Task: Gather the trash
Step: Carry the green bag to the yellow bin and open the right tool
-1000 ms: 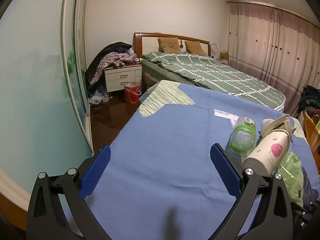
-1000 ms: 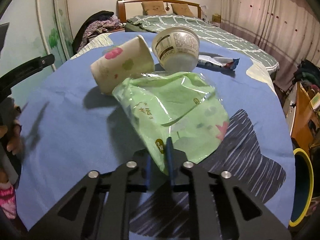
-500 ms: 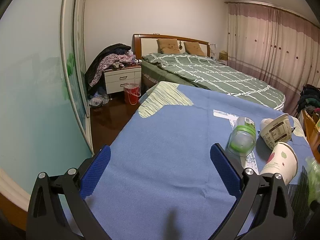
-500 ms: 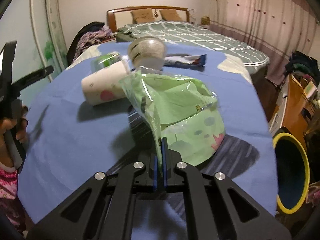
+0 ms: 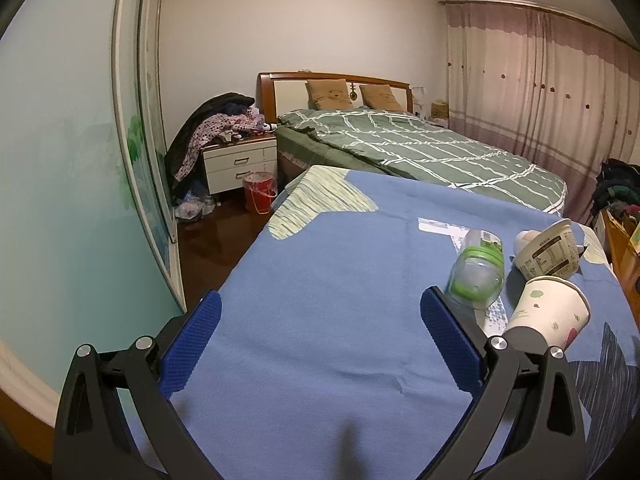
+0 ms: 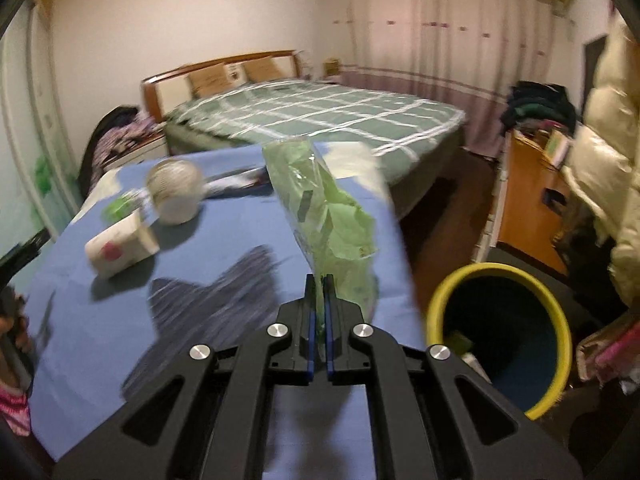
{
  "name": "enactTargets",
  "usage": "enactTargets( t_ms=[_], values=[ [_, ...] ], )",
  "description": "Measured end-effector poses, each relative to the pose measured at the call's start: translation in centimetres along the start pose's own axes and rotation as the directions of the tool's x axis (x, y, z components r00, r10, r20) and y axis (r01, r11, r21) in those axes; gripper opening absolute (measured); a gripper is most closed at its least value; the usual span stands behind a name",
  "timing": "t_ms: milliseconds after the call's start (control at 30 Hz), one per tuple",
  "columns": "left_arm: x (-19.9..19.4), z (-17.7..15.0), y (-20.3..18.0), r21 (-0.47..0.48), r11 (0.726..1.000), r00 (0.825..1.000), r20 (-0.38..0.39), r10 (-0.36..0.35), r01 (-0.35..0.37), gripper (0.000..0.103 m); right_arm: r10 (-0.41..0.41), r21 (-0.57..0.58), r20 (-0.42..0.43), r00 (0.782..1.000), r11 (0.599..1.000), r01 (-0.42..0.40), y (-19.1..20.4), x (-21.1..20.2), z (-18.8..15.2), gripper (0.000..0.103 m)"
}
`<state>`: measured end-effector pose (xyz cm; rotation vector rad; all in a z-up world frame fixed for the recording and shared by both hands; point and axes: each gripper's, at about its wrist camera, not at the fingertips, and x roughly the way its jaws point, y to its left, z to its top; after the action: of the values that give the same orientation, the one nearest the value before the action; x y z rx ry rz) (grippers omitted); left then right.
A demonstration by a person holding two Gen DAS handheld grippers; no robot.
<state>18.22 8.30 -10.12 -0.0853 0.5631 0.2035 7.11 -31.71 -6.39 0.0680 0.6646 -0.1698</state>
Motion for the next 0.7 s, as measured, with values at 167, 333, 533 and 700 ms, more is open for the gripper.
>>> enactTargets(
  t_ms=[167, 333, 533, 700],
  values=[
    [0.0, -0.1, -0.4, 0.013, 1.000, 1.000, -0.016, -0.022, 0.022, 0.098, -0.090, 0.093, -0.011, 0.996, 0.992, 0.091, -5.2, 0.4, -0.1, 0.003],
    [-0.2, -0.4, -1.4, 0.044, 0.998, 0.998, -0.033, -0.051, 0.053, 0.098, -0.142, 0.169, -0.036, 0.989, 0.975, 0.146, -9.5, 1.0, -0.9, 0.003],
    [-0.3, -0.5, -2.7, 0.071, 0.993, 0.993, -0.071, -0.094, 0.099, 0.098, -0.151, 0.226, -0.016, 0.988, 0.962, 0.151, -11.8, 0.2, -1.1, 0.003],
    [-1.2, -0.2, -3.8, 0.077, 0.982, 0.982, -0.089, -0.165, 0.172, 0.098, -0.178, 0.245, -0.032, 0.983, 0.953, 0.181, -13.3, 0.5, -1.4, 0.003]
  ],
)
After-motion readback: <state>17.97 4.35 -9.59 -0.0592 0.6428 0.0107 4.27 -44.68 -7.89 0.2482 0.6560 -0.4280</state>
